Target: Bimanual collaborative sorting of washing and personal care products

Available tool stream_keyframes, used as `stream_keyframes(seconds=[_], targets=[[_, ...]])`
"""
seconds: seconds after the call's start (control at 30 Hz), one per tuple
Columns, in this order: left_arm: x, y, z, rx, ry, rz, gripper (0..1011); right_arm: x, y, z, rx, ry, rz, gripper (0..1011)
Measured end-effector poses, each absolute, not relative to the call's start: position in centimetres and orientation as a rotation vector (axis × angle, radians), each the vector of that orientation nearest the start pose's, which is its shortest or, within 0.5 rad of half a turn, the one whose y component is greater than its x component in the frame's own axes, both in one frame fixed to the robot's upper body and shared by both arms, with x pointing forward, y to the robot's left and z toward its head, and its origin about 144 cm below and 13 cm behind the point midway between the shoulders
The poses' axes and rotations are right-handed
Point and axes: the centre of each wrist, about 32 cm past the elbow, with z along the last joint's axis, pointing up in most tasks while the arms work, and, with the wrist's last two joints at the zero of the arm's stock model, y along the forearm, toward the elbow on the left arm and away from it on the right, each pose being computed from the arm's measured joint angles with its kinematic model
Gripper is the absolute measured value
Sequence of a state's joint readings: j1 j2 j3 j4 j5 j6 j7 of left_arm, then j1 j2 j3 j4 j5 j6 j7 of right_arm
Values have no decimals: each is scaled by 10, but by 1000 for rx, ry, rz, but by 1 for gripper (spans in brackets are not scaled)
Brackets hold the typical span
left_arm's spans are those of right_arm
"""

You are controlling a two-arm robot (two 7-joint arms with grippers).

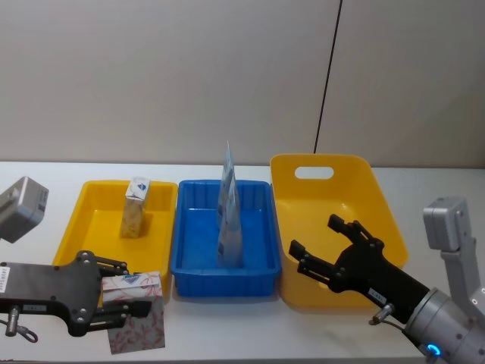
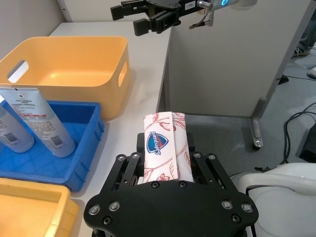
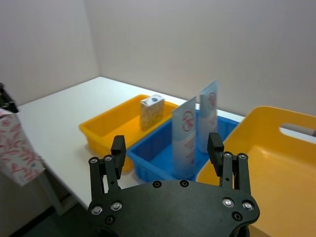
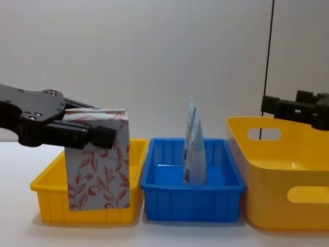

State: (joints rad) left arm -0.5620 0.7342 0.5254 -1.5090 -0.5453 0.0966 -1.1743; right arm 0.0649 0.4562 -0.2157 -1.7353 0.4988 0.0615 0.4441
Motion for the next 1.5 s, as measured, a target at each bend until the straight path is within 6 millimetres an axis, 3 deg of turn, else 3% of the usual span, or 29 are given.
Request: stream_keyframes(seconds=[0.8, 1.5], targets=[[556, 319, 1298, 287, -155, 94, 369, 507, -288, 1220, 33, 12, -455, 1000], [556, 319, 1298, 287, -155, 94, 369, 548, -273, 1215, -27, 2, -108, 1000]])
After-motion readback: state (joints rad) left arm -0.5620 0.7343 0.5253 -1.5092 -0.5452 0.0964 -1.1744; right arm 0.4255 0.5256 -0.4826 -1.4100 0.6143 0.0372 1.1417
